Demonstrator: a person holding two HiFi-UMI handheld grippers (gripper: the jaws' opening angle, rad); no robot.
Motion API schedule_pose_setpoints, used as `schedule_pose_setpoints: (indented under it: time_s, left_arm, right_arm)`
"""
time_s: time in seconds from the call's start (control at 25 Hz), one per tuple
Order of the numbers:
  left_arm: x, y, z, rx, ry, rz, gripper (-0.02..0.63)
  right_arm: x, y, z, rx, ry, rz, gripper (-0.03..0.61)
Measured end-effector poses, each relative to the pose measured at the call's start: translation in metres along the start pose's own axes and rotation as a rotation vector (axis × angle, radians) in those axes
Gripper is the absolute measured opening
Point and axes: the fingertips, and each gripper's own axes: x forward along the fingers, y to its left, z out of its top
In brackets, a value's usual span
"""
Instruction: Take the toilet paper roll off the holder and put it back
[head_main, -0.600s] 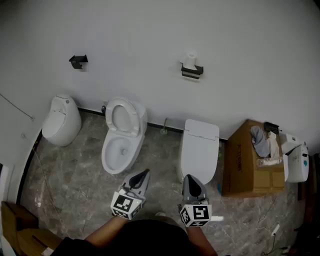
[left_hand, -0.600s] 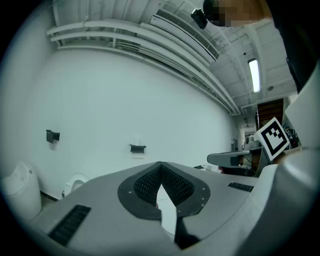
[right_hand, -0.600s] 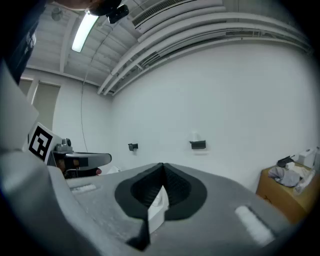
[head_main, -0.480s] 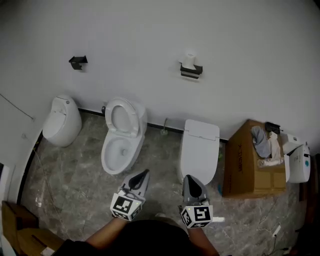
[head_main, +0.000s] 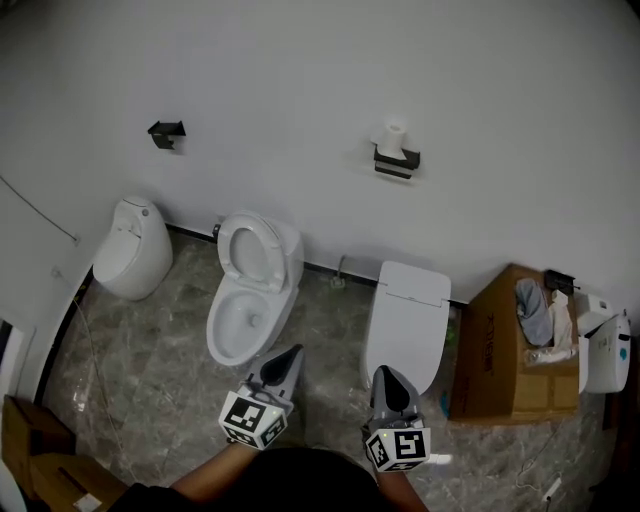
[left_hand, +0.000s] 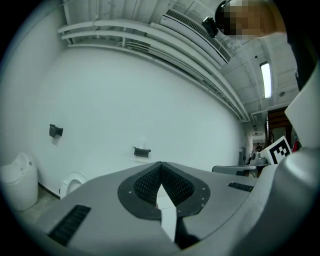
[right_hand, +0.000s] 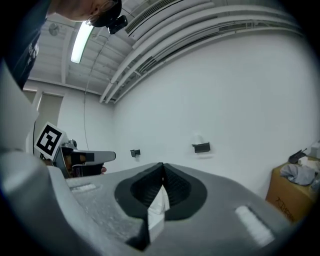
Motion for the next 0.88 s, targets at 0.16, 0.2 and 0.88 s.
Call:
schedule_pose_setpoints:
  time_s: [0.16,0.2,0.88]
  left_arm:
    - [0.04,0.028,0.009,0.023,-0.029,-0.028,0.006]
    - [0.054,0.036,0.01,0.02,-0.033,-0.034,0.007]
    - [0.287,0.205,0.055,0.034,0.024,-0.19,0.007]
  right_arm:
    - [0.04,-0.012,-0.009,0.004,0.028,0.0,-0.002]
    - [0.052,-0.018,-0.008,-0.002,0.031,-0.007,-0.002]
    - [0.324,-0.095,0.028,0.027,0.074,-0.151,-0.002]
